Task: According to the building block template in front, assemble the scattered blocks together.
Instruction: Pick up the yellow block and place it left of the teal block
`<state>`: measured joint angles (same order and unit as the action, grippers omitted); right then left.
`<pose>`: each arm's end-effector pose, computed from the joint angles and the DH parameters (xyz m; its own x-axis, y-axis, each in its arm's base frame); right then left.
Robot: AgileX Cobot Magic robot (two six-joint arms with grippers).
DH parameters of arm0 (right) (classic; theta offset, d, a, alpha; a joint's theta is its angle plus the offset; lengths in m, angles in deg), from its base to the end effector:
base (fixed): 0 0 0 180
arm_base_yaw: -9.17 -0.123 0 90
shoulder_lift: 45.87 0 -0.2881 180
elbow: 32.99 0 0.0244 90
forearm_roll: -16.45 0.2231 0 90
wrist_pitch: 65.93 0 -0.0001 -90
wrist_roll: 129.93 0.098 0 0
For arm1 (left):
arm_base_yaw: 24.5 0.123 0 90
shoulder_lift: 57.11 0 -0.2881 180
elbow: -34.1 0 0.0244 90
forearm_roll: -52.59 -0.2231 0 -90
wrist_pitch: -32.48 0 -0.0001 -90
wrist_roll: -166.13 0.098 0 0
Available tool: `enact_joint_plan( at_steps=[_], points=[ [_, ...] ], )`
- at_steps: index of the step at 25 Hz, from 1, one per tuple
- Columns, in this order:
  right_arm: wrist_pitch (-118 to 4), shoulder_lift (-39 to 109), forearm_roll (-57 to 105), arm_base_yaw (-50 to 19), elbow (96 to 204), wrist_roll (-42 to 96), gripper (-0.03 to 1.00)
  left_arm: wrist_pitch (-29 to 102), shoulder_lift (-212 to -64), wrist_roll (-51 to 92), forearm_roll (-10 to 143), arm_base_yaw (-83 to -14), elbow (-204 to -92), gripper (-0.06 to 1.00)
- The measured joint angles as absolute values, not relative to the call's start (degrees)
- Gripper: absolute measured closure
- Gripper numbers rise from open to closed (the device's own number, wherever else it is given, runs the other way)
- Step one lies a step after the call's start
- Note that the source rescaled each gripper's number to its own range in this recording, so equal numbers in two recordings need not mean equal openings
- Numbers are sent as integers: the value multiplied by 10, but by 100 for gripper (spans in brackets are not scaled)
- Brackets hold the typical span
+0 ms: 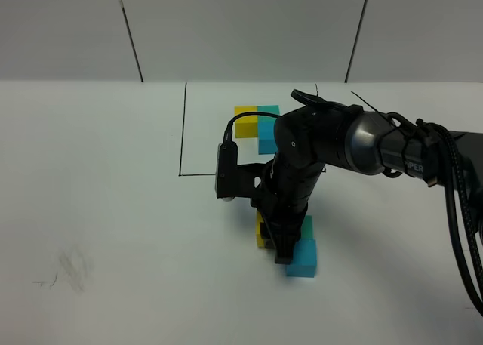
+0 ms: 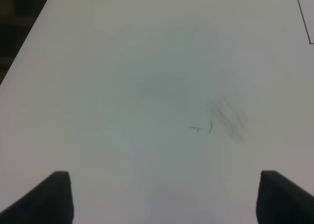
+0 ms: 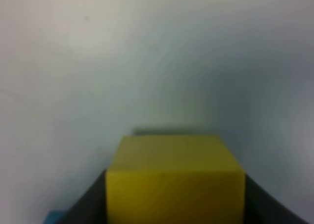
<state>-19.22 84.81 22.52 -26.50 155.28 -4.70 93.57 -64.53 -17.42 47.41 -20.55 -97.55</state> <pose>0.3269 0.2439 0.1466 -0.0476 -0.9825 -0.1799 -0.9928 0.0664 -0.1000 -0.0282 0.0058 0.2618 -0.4466 -0.0490 -0.8934 -0.1472 0.9889 0.0194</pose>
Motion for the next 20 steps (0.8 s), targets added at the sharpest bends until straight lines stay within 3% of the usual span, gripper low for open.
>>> enact_joint_plan(
  at_steps=[20],
  points=[
    [-198,860,234,-252,1553,-49,96,936,-645,-174,474,-205,-976,14]
  ],
)
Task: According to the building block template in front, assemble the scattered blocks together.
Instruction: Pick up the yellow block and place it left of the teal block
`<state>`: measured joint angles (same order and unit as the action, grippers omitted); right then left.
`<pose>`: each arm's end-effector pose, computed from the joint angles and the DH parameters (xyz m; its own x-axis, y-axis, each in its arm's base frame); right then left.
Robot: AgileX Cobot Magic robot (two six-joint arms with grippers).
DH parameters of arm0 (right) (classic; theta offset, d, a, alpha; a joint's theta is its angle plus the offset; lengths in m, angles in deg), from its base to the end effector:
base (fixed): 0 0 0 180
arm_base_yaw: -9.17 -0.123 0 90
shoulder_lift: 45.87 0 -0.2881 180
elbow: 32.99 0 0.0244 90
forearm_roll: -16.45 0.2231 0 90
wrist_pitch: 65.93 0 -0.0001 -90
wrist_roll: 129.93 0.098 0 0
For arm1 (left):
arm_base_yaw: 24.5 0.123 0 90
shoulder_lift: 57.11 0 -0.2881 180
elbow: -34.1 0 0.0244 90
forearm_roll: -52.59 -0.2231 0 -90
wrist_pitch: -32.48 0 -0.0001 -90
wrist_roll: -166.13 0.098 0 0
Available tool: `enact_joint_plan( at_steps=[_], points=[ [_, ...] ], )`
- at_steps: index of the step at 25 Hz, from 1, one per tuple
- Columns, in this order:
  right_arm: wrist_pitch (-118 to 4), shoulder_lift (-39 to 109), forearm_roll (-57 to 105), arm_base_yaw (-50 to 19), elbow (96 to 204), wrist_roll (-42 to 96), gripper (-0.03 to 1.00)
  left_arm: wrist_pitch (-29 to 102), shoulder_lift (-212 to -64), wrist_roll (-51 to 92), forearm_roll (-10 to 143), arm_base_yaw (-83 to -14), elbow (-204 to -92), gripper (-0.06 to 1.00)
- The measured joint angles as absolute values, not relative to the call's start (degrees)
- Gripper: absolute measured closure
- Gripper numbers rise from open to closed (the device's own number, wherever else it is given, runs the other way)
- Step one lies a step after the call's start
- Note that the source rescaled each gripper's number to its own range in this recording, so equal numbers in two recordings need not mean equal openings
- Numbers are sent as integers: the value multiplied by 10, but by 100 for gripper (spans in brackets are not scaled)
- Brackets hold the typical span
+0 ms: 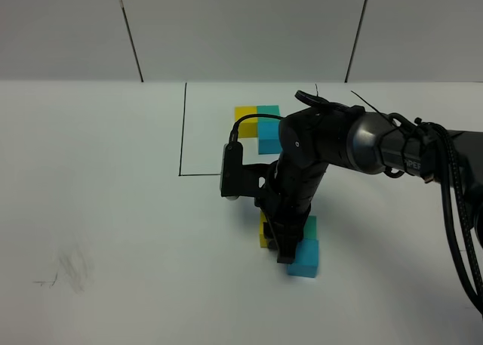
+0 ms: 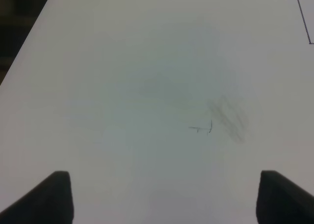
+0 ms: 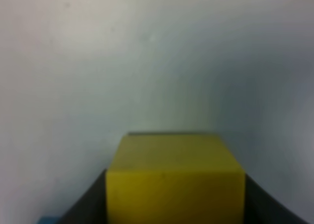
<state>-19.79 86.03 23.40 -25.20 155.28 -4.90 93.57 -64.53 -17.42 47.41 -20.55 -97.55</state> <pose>0.3330 0.2381 0.1382 -0.0785 -0.9802 -0.1820 -0.9919 0.0951 -0.0841 -0.0282 0.0058 0.2618 -0.4466 -0.0490 -0.8934 -0.1472 0.9889 0.0194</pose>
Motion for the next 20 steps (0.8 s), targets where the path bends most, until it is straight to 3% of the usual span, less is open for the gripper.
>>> enact_joint_plan(
  at_steps=[20],
  points=[
    [-196,875,250,-242,1553,-72,96,936,-645,-173,474,-205,-976,14]
  ],
)
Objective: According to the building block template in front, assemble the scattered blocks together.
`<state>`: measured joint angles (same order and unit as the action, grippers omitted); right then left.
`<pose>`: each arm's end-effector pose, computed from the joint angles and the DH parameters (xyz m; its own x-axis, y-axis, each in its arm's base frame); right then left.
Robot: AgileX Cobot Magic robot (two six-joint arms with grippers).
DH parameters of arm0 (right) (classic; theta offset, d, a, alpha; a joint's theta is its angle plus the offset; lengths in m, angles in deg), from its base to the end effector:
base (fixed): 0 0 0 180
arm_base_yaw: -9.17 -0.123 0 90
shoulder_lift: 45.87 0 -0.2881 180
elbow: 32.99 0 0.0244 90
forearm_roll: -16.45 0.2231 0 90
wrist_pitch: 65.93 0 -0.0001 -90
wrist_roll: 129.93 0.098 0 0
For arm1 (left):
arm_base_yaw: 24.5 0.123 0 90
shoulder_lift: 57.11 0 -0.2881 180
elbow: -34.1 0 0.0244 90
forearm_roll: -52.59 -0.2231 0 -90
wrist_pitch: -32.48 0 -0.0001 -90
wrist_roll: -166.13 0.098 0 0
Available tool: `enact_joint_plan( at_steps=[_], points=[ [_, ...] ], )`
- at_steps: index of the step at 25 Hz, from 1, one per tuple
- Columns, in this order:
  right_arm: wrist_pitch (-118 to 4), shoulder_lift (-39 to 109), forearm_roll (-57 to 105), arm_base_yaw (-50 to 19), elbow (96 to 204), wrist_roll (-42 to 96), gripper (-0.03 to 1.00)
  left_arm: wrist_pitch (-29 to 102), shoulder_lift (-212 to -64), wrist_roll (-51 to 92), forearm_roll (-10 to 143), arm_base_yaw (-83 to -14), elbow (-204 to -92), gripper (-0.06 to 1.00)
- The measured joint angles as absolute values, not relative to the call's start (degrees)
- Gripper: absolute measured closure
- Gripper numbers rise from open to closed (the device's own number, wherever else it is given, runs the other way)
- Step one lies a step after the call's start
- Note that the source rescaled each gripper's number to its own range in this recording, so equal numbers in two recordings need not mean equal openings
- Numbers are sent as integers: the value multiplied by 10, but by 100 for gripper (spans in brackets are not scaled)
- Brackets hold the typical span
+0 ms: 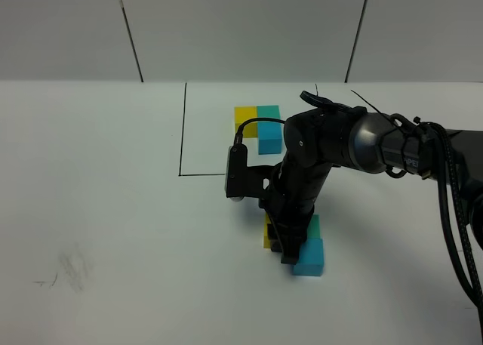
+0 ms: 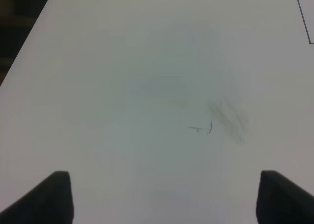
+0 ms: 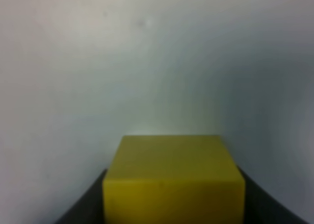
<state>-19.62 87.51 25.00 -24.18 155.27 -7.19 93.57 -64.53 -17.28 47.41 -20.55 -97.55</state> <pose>0.3361 0.2339 0.1277 -0.0781 -0.9807 -0.1795 -0.9945 0.0891 -0.0543 -0.0282 0.0058 0.2618 -0.4470 -0.0466 -0.8933 -0.1461 0.9890 0.0215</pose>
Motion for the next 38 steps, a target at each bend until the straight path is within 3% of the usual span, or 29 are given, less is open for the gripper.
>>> enact_joint_plan(
  at_steps=[8,10,14,16,27,32,38],
  points=[
    [-196,875,249,-242,1553,-72,95,935,-645,-173,474,-205,-976,14],
    [-197,876,249,-242,1553,-72,86,935,-645,-173,474,-205,-976,14],
    [-201,876,244,-242,1553,-64,57,936,-645,-174,474,-205,-976,14],
    [-202,876,243,-242,1553,-62,49,936,-645,-174,474,-205,-976,14],
    [-175,825,228,-242,1552,-24,36,936,-645,-174,474,-205,-976,14],
    [-159,743,199,-242,1552,82,15,936,-645,-174,474,-205,-976,14],
    [-163,639,108,-181,1552,309,12,936,-645,-174,474,-205,-976,14]
  ],
)
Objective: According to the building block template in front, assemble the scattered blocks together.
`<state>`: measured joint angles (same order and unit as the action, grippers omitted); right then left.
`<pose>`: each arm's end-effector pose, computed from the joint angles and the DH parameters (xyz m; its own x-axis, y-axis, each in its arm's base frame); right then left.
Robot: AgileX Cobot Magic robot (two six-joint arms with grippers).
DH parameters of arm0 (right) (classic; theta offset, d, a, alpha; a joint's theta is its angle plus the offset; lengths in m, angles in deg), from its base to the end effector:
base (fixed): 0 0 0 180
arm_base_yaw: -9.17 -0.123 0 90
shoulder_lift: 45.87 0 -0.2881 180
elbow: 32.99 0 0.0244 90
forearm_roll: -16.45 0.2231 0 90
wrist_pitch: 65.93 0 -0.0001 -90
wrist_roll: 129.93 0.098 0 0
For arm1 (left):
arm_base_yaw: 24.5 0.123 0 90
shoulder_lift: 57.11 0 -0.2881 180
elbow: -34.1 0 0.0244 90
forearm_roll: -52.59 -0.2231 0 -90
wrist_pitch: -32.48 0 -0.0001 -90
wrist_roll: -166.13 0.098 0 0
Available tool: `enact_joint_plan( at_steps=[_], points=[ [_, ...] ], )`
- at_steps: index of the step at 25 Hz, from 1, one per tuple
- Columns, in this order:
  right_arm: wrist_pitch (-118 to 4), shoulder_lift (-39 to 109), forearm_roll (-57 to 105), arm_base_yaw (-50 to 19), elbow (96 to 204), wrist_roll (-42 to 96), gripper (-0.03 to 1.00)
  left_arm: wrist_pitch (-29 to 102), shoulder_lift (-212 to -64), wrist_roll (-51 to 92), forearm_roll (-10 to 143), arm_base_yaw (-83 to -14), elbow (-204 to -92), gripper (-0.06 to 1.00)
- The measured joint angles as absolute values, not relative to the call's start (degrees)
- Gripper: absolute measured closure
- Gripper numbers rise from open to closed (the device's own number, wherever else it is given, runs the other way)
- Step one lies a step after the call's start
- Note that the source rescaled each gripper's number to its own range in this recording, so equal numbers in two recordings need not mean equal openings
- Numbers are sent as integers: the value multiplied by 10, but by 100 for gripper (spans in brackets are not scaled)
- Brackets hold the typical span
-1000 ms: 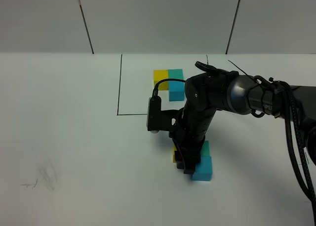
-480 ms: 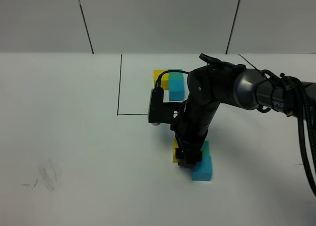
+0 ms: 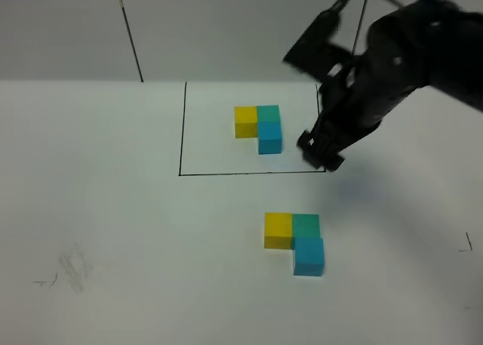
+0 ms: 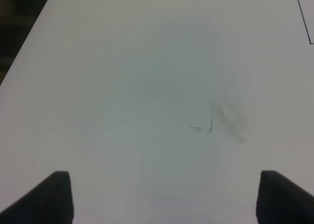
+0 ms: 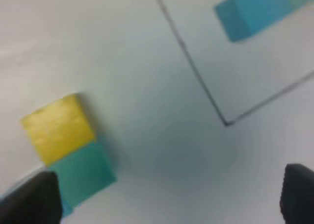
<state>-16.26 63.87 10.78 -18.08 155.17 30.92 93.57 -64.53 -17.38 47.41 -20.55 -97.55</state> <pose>0.3304 0.1619 0.2877 -0.5529 -0.7199 -0.4197 -0.6930 0.6769 -0.2482 -0.0282 0.0058 0.2618 -0.4467 -0.0483 -0.8934 -0.1469 0.9890 0.0200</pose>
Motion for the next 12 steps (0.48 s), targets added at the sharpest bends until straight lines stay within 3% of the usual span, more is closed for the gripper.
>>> enact_joint_plan(
  at_steps=[5,12],
  points=[
    [-121,555,58,-58,1552,461,14,936,-645,-174,474,-205,-976,14],
    [-24,453,33,106,1552,406,14,936,-645,-174,474,-205,-976,14]
  ],
)
